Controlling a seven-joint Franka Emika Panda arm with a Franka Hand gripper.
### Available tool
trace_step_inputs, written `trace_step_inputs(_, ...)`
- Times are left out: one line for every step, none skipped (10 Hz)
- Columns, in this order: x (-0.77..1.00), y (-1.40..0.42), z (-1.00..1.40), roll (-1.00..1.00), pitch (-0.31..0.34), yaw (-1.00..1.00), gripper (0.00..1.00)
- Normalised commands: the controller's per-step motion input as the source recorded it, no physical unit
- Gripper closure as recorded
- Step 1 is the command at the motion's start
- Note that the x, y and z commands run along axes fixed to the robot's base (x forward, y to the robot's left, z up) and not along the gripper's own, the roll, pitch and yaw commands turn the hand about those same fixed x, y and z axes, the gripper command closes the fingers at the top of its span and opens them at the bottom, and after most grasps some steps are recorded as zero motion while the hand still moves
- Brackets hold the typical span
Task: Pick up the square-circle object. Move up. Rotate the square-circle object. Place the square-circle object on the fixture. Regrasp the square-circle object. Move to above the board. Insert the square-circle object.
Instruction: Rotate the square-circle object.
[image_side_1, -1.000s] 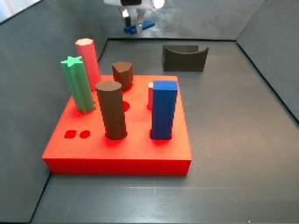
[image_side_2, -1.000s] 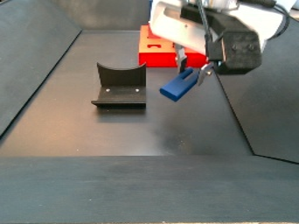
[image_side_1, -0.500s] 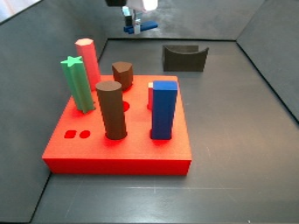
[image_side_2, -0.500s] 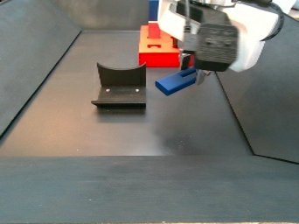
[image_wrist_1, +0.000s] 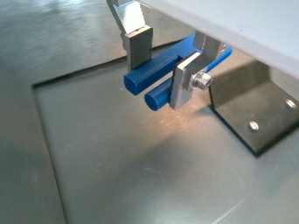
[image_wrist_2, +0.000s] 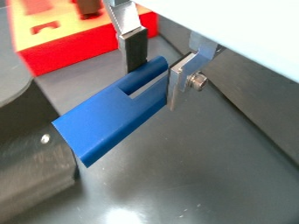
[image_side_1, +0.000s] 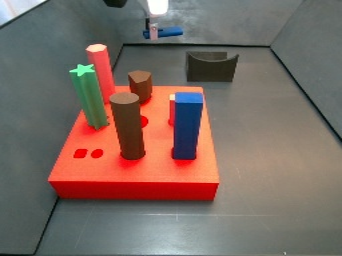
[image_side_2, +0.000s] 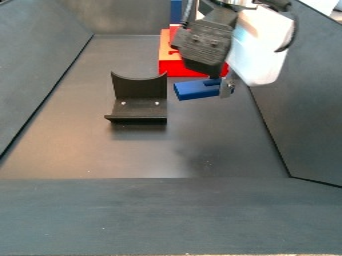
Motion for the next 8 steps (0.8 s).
trace_step_inputs(0.03, 0.02, -0.02, 0.0, -0.007, -1.0, 1.0)
trace_step_inputs(0.03, 0.02, -0.02, 0.0, -0.007, -1.0, 1.0)
trace_step_inputs(0.03, 0.02, -0.02, 0.0, -0.008, -1.0, 1.0)
trace_step_inputs(0.03, 0.02, -0.02, 0.0, -0.008, -1.0, 1.0)
trace_step_inputs(0.03, 0.02, -0.02, 0.0, -0.008, -1.0, 1.0)
trace_step_inputs(0.03, 0.02, -0.02, 0.0, -0.009, -1.0, 1.0)
trace_step_inputs(0.03, 0.02, -0.02, 0.0, -0.009, -1.0, 1.0)
trace_step_inputs(0.03, 0.02, -0.02, 0.0, -0.01, -1.0, 1.0)
